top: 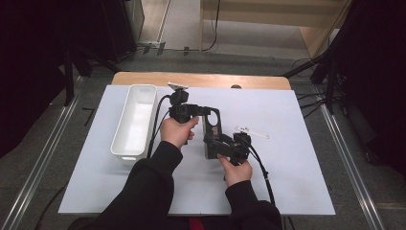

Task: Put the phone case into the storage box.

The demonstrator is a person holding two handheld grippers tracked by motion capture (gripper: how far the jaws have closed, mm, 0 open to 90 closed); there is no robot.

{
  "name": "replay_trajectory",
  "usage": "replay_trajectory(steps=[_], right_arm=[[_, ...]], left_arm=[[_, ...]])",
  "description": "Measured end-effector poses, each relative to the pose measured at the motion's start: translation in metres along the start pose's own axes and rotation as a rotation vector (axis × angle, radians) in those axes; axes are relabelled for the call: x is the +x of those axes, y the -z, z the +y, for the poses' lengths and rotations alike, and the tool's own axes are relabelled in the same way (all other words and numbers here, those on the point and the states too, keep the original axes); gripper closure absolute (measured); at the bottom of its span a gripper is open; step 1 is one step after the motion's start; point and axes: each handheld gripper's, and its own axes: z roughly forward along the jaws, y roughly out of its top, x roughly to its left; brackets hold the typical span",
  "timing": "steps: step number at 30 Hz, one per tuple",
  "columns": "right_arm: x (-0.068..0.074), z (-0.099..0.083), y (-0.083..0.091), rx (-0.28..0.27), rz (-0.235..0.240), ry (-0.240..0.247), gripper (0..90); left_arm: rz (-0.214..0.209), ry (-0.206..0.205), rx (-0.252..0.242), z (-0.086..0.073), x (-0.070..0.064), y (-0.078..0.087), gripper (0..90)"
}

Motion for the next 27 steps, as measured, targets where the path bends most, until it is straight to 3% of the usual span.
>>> replay_trajectory(steps=[12, 23, 27], right_arm=[[-0.001, 0.003, -0.002, 0.03, 0.028, -0.006, 10.4], [0.006, 0.011, 0.0, 0.058, 0.003, 0.012, 10.2], [0.006, 0.013, 0.0, 0.063, 0.018, 0.017, 10.2]], left_arm=[[-0.016, -0.016, 0.002, 0.001, -0.003, 0.002, 79.6], [-0.033, -0.029, -0.008, 0.003, -0.006, 0.007, 79.7], [-0.039, -0.036, -0.005, 0.003, -0.007, 0.009, 79.8]])
